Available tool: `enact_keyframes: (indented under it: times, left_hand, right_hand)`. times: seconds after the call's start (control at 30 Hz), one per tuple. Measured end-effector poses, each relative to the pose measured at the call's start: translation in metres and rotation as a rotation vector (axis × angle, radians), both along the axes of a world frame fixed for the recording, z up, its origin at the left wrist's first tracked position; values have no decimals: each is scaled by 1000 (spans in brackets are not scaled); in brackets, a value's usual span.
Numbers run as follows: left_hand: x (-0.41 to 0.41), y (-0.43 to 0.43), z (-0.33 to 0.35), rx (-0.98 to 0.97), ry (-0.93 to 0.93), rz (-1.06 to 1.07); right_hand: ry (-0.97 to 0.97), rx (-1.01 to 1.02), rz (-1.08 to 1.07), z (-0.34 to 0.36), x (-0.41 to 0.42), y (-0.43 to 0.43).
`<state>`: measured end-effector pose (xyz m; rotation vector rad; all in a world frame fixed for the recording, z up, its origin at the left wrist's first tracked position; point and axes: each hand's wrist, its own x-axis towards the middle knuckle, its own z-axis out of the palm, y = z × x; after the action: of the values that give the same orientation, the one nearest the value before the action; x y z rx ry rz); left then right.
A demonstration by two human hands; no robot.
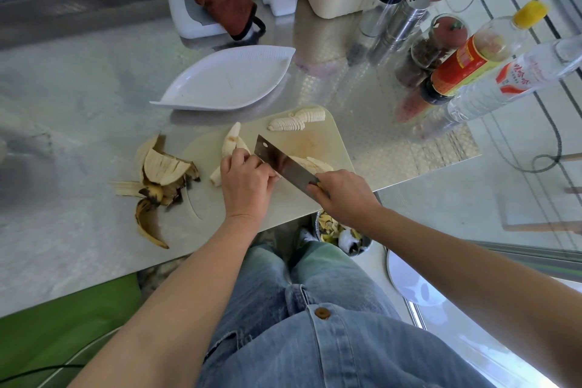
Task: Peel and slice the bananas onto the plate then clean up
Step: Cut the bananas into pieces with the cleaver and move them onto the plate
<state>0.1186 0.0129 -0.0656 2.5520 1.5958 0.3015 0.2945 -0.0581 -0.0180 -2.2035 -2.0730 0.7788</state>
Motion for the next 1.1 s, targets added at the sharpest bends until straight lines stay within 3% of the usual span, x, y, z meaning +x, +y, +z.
enact_keyframes:
  times: [1.1]
  left_hand:
    - [2,2,2,-6,-2,-4]
  right_hand:
    - [4,-7,29,-4,2,4]
